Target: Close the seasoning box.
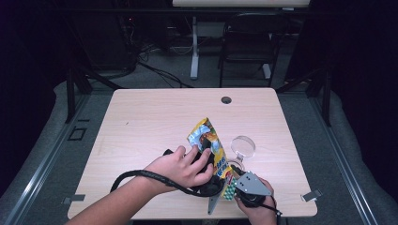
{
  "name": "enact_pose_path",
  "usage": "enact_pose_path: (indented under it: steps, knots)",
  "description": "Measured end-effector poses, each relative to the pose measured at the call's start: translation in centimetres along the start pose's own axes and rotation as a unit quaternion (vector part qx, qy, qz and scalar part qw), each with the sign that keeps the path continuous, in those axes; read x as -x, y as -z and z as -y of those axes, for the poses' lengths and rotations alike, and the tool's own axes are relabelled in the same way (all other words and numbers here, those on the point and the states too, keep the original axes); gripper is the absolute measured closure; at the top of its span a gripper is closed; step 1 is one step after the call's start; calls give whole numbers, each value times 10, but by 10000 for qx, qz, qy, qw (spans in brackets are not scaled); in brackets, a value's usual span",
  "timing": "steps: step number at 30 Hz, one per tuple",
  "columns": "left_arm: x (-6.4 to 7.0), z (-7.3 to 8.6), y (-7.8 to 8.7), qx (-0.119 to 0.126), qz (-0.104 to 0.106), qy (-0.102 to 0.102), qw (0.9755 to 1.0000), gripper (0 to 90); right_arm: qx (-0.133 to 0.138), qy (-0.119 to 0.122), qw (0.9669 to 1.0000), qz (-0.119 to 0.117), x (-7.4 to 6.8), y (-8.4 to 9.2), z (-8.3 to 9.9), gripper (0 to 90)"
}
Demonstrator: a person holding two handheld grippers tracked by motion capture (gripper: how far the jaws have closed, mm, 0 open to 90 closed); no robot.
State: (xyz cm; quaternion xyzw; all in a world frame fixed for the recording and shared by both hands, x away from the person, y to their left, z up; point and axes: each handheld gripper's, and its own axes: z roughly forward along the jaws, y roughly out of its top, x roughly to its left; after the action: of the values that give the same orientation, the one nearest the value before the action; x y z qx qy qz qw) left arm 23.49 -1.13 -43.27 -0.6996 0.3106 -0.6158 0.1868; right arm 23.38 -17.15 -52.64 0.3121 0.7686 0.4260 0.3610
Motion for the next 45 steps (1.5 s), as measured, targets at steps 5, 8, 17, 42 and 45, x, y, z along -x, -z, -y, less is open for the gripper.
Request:
enact_pose_path:
  steps: [5, 8, 17, 42, 45]
  knots:
    - [-2, 0, 0, 16, 18, 1, 10000, 774, 9, -22, 10000, -15, 1, 0, 0, 706]
    - [-3, 0, -1, 32, 14, 3, 10000, 778, 12, -45, 10000, 9, 1, 1, 0, 707]
    - [-5, -1, 0, 7, 39, -64, 10000, 788, 39, -103, 9999, -9, 2, 1, 0, 706]
    - [-17, 5, 2, 99, 202, -117, 9997, 796, 82, -277, 9995, -119, 5, 7, -5, 706]
    - [-19, 5, 2, 100, 200, -184, 9996, 797, 91, -290, 9994, -133, 5, 8, -5, 706]
